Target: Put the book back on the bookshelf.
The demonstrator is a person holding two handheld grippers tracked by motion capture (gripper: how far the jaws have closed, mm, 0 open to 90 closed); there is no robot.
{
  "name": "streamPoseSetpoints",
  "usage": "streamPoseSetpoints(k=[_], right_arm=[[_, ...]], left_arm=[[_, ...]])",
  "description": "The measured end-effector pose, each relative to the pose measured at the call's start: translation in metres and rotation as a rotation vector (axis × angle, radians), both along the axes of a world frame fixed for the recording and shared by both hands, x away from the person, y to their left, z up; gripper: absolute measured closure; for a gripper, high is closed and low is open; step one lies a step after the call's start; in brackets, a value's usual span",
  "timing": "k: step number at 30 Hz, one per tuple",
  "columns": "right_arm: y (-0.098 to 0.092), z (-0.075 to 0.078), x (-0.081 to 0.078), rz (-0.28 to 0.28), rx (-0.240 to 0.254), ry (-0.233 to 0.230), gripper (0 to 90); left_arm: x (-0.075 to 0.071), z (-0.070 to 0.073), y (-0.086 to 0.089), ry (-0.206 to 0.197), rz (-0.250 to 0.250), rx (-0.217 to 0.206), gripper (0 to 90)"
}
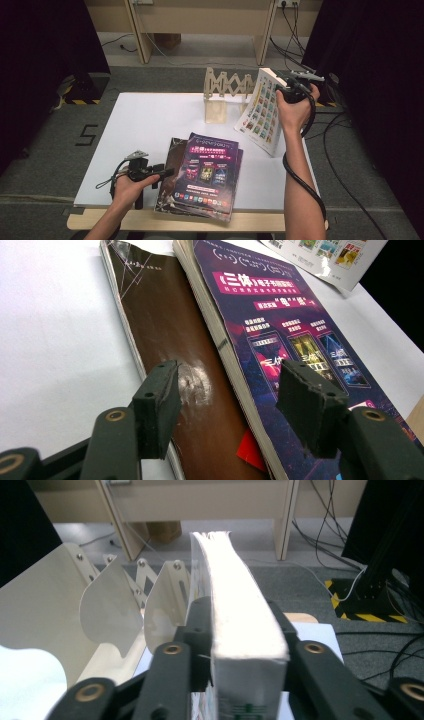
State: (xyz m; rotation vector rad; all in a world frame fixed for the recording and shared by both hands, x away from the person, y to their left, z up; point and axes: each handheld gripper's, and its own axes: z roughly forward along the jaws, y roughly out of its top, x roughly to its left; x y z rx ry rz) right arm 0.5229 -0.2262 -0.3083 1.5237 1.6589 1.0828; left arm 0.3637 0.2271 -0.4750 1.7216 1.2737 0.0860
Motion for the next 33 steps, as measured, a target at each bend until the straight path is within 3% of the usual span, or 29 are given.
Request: streamPoseSetpoints(k=[2, 10, 15, 20, 24, 33], right_arm=[[0.002, 0.002, 0.0, -0.001, -0.019, 0.01, 73.9], [0.007, 0.003, -0.003, -0.019, -0.018, 0.004, 74.3], [0.009, 0.005, -0.009, -0.022, -0.008, -0.022, 74.4], [0.008, 0.014, -0.015, -0.025, 0.057, -0.059, 74.5], [0.011, 0.02, -0.017, -0.034, 0.069, -0.102, 74.6], [0.017, 0.023, -0.006, -0.073, 0.075, -0.163, 74.5]], left_arm=[[0.0, 0.0, 0.0, 0.001, -0.002, -0.001, 41.1], [0.0, -0.001, 0.0, 0.005, -0.001, -0.002, 41.1], [0.001, -0.001, 0.0, 0.007, -0.001, -0.001, 41.1], [0.0, -0.002, 0.0, 0.008, 0.0, 0.0, 41.1], [0.001, -0.002, 0.0, 0.009, -0.001, -0.003, 41.1], [0.0, -0.002, 0.001, 0.008, 0.001, -0.003, 41.1]])
